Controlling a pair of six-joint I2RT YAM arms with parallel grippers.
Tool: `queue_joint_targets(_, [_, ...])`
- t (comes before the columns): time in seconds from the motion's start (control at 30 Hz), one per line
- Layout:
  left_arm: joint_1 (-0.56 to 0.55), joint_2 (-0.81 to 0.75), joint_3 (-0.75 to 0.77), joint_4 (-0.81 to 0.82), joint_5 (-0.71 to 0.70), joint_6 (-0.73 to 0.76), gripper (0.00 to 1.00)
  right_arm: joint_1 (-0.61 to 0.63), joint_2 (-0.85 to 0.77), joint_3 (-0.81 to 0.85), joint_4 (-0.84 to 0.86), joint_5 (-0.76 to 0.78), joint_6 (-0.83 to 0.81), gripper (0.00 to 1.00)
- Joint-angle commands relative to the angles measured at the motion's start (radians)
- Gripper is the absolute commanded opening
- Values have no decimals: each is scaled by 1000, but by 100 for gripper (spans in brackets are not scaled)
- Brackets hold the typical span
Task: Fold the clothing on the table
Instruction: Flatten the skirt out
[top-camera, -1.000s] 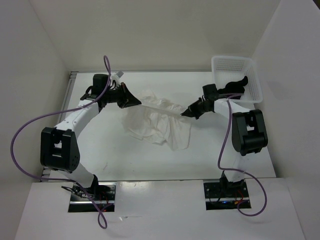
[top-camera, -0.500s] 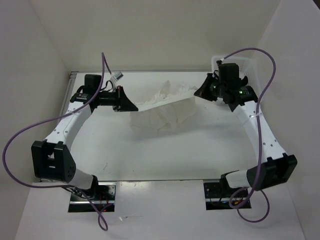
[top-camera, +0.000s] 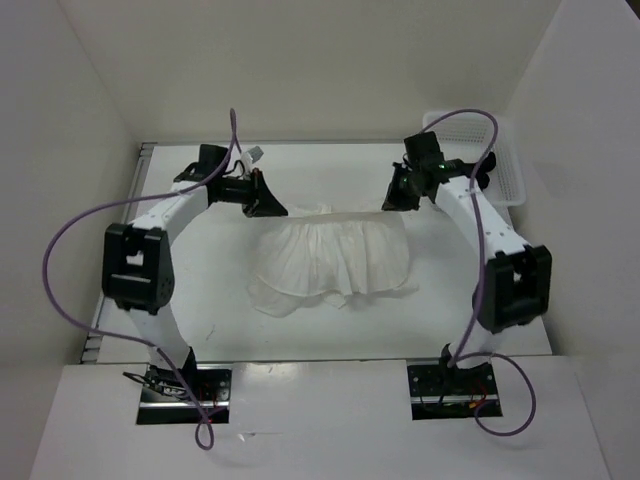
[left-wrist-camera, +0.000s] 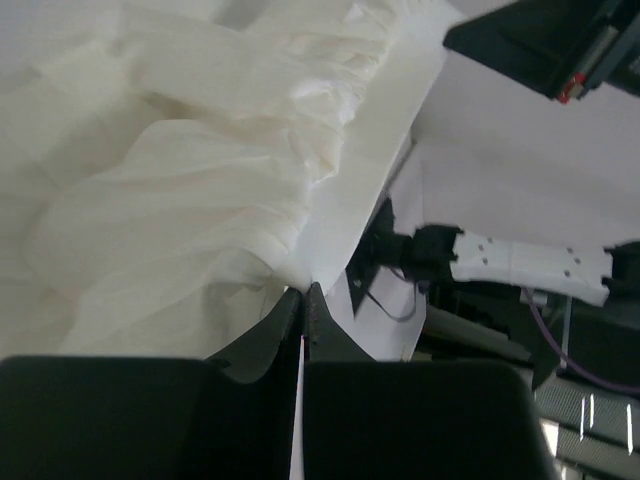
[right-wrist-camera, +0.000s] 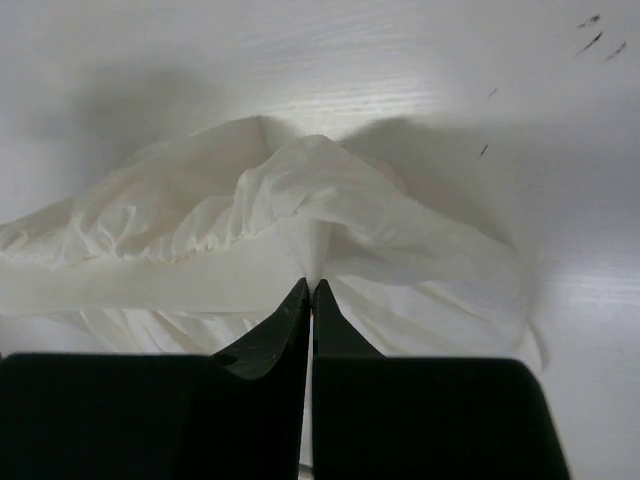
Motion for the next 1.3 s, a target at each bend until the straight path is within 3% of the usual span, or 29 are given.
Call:
queue_joint_targets(0.0, [17, 205, 205, 74, -55, -36, 0, -59, 171, 147, 113, 59, 15, 1])
queue_joint_targets(0.07, [17, 287, 340, 74, -65, -59, 0, -79, 255, 335, 93, 59, 4, 1])
queue_joint_targets(0.1, [31, 365, 502, 40, -65, -59, 0, -79, 330, 410, 79, 59, -20, 1])
queue_joint_targets(0.2, [66, 521, 786, -43, -65, -98, 0, -90, 509, 800, -60, 83, -62, 1])
queue_joint_targets(0.23, [77, 563, 1007, -66, -56, -130, 0, -103, 562, 1059, -111, 83, -62, 1])
queue_joint_targets(0.27, [88, 607, 1137, -113, -55, -152, 0, -125, 616, 1198, -208, 83, -62, 1])
queue_joint_targets(0.3, [112, 615, 1179, -24, -39, -187, 0, -137, 674, 1333, -209, 39, -62, 1])
queue_joint_targets(0.33, [126, 594, 1115, 64, -28, -300, 0, -156, 638, 1292, -143, 20, -50, 0])
queue_joint_targets(0.4, [158, 594, 1170, 77, -28, -289, 0, -177, 638, 1356, -149, -10, -50, 0])
queue_joint_targets(0.57, [178, 606, 1192, -95, -74, -125, 0, -220, 589, 1257, -160, -46, -73, 0])
queue_joint_targets(0.67, [178, 619, 1078, -126, -74, -71, 0, -220, 611, 1174, -203, -46, -64, 0])
queue_joint_targets(0.7, [168, 599, 1019, -126, -92, -60, 0, -209, 612, 1143, -215, -46, -64, 0])
queue_joint_targets(0.77, [168, 530, 757, -22, -140, -60, 0, -197, 607, 1050, -216, -17, -53, 0])
queue_joint_targets(0.83, [168, 473, 502, 88, -140, -77, 0, -188, 529, 811, -98, -17, -53, 0])
queue_joint_targets(0.87, [168, 459, 433, 112, -149, -86, 0, -188, 497, 641, -56, -17, -38, 0])
queue_joint_targets(0.97, [158, 401, 207, 155, -160, -74, 0, -188, 393, 388, 1, -42, -28, 0])
queue_joint_targets(1.13, [138, 269, -49, 181, -200, -60, 0, -140, 203, 38, 21, -43, -18, 0])
queue_joint_targets(1.27, [119, 206, -204, 210, -188, -78, 0, -99, 116, -139, 21, -69, 21, 0])
